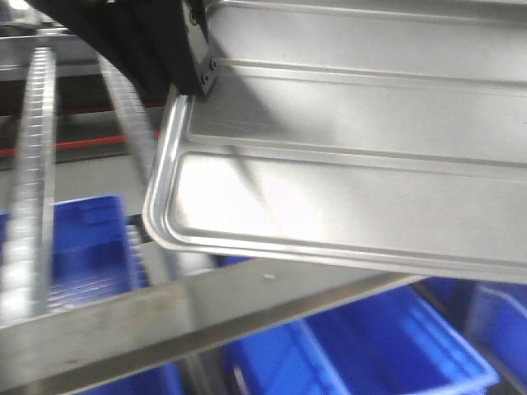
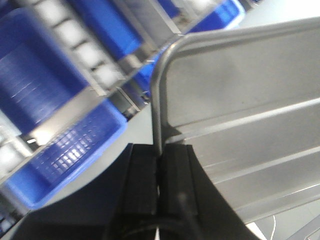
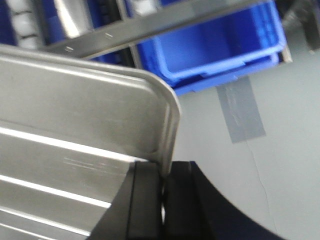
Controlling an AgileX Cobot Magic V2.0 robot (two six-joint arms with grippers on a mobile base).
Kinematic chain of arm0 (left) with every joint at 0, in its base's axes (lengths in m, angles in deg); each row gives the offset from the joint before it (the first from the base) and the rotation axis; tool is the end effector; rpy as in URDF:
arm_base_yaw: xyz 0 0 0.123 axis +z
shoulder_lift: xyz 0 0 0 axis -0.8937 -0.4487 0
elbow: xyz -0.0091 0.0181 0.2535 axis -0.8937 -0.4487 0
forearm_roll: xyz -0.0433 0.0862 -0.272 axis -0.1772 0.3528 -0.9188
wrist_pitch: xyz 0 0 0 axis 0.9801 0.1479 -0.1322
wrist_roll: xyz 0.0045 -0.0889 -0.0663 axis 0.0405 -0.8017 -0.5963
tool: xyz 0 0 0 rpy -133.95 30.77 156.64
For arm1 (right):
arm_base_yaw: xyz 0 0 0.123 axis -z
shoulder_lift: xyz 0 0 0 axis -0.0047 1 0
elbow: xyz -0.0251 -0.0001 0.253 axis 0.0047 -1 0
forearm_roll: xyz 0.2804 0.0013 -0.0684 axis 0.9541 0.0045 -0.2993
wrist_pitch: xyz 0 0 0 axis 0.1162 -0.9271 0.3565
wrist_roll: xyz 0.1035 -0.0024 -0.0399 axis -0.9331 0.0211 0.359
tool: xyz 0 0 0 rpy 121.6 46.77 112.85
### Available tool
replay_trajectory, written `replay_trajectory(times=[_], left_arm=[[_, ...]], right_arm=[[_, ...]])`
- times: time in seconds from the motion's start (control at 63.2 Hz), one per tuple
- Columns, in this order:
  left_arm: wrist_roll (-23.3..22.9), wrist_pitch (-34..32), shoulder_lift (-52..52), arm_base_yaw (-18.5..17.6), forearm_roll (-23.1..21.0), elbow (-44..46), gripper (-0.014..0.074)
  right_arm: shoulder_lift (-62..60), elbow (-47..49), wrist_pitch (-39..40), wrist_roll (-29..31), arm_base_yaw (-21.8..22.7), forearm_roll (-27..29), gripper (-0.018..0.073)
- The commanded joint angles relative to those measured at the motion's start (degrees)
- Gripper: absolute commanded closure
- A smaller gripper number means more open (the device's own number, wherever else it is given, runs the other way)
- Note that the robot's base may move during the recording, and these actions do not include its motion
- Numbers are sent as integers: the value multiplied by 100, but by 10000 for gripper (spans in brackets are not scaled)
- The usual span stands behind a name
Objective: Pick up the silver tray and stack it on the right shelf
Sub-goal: 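Carry the tray with both grippers while the base drives to another shelf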
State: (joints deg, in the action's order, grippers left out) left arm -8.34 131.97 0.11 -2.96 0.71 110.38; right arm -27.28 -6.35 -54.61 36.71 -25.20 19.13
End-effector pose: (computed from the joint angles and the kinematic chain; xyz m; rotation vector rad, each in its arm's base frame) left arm 0.1598 -0.2837 0.2912 0.5212 2.4993 -0.3450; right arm 0.1931 0.0868 0.2818 -0.0391 2.5528 0.2818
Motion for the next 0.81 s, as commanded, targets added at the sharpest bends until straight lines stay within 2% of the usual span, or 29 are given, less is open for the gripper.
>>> replay_trajectory(times=[0.0, 0.791], left_arm=[[92, 175, 154, -41, 258, 156, 689], [92, 175, 154, -41, 258, 156, 689]], right_arm=[[-56, 144, 197, 87, 20, -326, 503], [-56, 144, 197, 87, 20, -326, 503]])
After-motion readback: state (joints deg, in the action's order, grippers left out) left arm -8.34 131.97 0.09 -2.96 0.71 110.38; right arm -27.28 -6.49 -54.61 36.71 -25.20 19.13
